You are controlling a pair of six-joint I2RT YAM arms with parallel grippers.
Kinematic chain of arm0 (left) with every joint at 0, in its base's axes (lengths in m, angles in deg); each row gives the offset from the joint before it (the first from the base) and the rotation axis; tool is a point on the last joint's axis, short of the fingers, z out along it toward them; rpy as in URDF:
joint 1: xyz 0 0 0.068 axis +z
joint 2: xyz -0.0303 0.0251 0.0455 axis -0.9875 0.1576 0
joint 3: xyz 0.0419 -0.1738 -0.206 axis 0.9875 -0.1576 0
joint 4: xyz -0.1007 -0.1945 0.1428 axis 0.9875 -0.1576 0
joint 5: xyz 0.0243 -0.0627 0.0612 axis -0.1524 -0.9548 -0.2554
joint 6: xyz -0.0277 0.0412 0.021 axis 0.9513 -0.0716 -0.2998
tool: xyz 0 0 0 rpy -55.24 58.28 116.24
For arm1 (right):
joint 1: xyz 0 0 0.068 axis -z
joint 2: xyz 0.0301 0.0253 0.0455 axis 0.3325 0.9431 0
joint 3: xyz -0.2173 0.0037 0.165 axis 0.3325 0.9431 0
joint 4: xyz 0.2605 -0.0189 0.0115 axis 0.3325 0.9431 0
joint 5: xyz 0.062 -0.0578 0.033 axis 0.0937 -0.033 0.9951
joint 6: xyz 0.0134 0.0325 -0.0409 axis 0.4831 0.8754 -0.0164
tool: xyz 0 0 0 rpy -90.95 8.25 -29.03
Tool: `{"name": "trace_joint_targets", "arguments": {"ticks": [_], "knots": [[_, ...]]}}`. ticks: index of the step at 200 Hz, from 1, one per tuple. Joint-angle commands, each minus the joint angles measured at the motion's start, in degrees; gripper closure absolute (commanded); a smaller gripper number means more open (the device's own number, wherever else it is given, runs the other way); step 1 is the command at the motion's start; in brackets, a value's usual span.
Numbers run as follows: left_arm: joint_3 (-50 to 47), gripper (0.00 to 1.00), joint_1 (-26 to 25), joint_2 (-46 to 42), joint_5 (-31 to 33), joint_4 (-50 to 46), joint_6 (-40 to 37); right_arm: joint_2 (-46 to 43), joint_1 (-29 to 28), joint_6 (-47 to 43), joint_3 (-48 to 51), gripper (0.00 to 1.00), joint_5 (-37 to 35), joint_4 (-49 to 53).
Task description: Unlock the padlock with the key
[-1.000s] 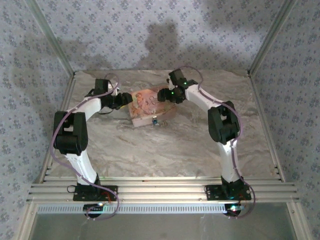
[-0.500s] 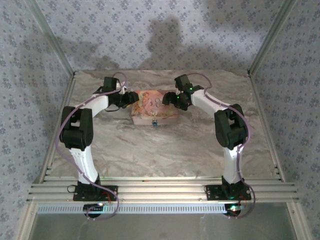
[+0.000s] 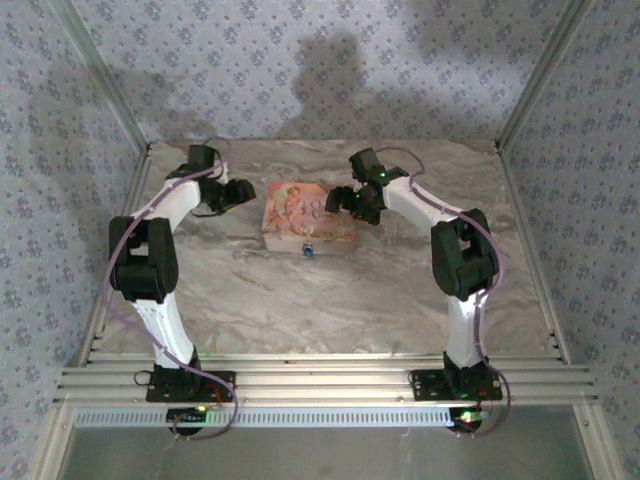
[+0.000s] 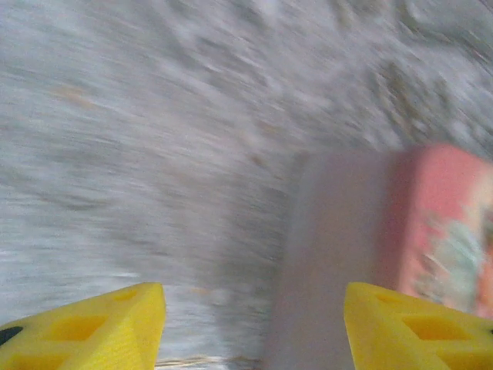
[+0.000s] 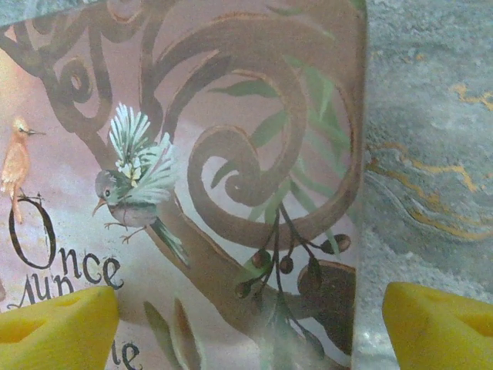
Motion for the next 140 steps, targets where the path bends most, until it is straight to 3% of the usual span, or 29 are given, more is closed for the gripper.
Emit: {"name": "trace_joint_targets", "arguments": {"ticks": [1,41,140], "knots": [[5.8,0.37,3.0,0.5,8.4,-6.9,-1.0,-3.3,-0.3,-0.9,-2.2,0.09,-1.7,4.1],[15.1,0.39,5.7,9.2,13.9,-13.5,-2.2,-5.5,-0.6,-1.5,-2.1,0.08,-2.6,5.1],[33.6,0.45,7.8,25.0,16.2,-22.8,-6.2,-11.6,-2.7,-2.5,3.0,0.08,-6.7,4.8]]}}
